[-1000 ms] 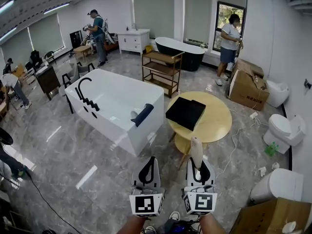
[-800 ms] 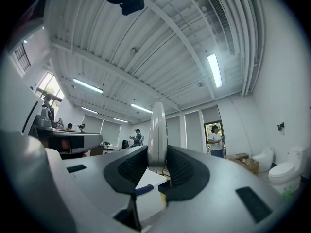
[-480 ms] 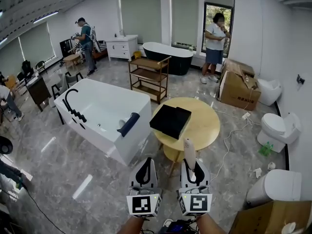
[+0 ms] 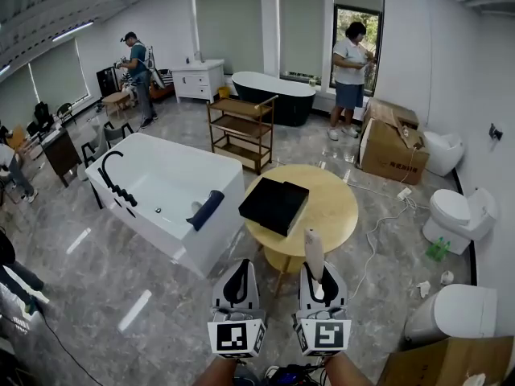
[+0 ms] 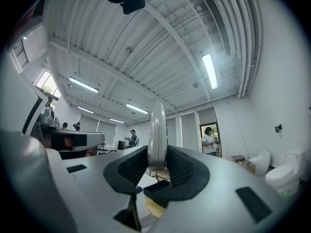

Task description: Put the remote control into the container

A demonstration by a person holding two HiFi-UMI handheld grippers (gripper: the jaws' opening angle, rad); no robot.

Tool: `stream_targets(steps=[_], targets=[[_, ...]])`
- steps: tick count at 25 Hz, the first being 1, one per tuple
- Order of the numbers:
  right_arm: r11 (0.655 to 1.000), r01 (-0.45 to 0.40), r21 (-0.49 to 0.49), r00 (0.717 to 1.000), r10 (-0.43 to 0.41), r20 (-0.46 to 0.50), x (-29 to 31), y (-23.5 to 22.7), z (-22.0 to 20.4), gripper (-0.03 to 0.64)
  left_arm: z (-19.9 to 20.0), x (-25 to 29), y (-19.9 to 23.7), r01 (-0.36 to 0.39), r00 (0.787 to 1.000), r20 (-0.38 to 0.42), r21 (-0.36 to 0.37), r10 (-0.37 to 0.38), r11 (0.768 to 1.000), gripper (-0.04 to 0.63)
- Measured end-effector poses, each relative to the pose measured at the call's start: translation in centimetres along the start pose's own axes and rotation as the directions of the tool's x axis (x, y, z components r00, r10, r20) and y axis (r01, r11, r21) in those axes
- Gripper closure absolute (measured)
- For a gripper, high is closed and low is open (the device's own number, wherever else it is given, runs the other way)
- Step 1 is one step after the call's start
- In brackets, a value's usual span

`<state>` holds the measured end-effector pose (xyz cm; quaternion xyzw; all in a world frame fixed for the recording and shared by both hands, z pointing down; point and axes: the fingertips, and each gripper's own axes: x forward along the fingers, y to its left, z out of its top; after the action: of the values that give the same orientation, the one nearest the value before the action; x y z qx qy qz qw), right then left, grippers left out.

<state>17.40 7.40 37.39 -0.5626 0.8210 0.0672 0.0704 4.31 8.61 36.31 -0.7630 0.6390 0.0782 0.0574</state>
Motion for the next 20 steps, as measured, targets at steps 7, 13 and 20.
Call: stream_targets(steps=[7, 13, 20], targets=[[1.0, 0.001, -0.011, 1.0, -0.001, -0.003, 3.1, -0.3, -1.1, 0.486, -0.9, 3.1, 1.2, 0.014, 1.0, -0.004, -0.005, -0.014, 1.0, 0.58], [0.999, 0.014, -0.029, 1.0, -0.014, -0.008, 7.4, 0.2, -2.0, 0.486, -1.4, 6.9, 4.0, 0.025, 1.0, 0.004, -0.012, -0.025, 1.0, 0.58], [1.0, 0.026, -0.012, 1.0, -0.026, -0.01, 14.0, 1.5, -3.0, 0.486, -2.1, 11.9, 7.9, 0.048, 0.999, 0.008, -0.017, -0.048, 0.999, 0.58]])
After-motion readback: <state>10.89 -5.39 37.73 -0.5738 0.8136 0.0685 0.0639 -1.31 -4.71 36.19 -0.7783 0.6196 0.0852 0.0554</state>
